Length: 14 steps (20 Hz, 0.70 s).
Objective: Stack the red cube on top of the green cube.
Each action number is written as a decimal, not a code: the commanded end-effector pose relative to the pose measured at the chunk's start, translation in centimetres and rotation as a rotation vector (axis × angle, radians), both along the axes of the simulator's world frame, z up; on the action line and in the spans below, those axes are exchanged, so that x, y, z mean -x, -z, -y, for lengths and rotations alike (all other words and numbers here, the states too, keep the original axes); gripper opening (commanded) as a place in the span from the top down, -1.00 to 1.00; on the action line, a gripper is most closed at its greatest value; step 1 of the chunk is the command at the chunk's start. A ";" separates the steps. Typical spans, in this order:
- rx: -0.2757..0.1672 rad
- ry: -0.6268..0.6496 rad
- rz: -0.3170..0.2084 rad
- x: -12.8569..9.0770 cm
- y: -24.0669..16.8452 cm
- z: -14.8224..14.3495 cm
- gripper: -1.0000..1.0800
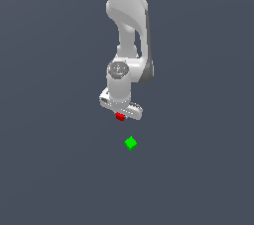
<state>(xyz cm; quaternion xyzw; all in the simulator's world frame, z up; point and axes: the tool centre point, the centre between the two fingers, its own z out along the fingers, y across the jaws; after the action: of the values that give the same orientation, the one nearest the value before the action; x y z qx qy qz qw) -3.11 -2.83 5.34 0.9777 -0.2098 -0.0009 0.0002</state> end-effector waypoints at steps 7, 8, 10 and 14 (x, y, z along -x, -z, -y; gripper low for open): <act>0.000 0.001 0.002 0.0 -5.4 0.0 1.00; 0.000 0.001 0.002 0.0 -5.8 0.0 1.00; 0.000 0.001 0.002 -0.1 -6.3 0.1 1.00; 0.000 0.000 0.003 -0.1 -6.5 0.0 1.00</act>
<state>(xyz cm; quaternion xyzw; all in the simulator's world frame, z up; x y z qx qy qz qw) -2.99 -2.89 11.86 0.9777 -0.2101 0.0008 -0.0003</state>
